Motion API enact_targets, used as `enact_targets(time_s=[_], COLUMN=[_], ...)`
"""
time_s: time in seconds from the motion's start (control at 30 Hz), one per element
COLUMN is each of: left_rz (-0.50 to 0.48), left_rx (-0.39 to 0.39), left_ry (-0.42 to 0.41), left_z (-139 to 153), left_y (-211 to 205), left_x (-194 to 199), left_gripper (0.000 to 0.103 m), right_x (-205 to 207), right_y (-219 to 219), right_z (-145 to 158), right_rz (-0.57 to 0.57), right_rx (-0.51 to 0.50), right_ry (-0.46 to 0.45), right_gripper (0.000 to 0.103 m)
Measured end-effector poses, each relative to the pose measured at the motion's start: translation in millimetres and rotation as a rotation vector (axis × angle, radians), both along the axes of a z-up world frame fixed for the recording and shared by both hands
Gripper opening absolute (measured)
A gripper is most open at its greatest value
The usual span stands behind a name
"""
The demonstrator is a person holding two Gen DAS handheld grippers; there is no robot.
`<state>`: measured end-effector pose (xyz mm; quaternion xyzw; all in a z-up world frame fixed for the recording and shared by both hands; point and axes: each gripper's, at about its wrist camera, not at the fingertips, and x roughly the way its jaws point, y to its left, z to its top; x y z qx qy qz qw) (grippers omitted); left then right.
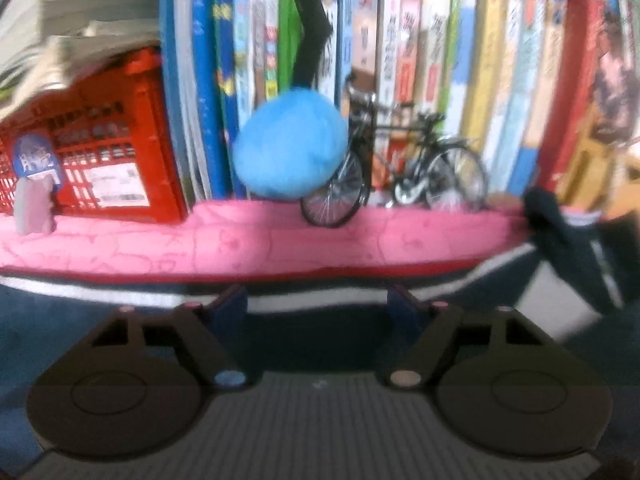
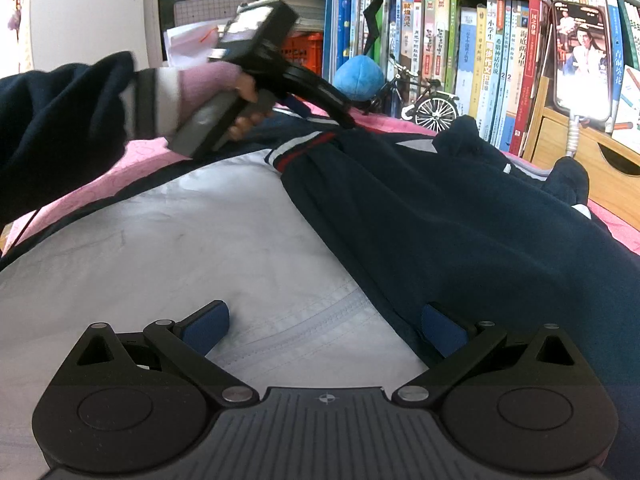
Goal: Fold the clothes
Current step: 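Move the left gripper across the jacket to the other navy sleeve cuff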
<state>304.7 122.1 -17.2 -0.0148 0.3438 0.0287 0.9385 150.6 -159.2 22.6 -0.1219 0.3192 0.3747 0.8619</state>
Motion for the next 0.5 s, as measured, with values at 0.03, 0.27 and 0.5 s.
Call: enact_targets(time_s=[0.03,0.27,0.5], left_rz=[0.002,-0.017,0.09], left_rx=[-0.004,-0.029,-0.083], left_ry=[-0.004,-0.042,-0.044], left_z=[3,22,19], left_y=[4,39,97], left_x=[-8,-78,-140], left_gripper=[0.077,0.079,0.083], right_x=[0,0,0], right_y=[0,0,0], right_z=[0,0,0], right_rz=[0.0,0.0,0.0], right_rx=[0.0,0.0,0.0], right_ry=[0.0,0.0,0.0], right_gripper=[0.103,0.103,0.103])
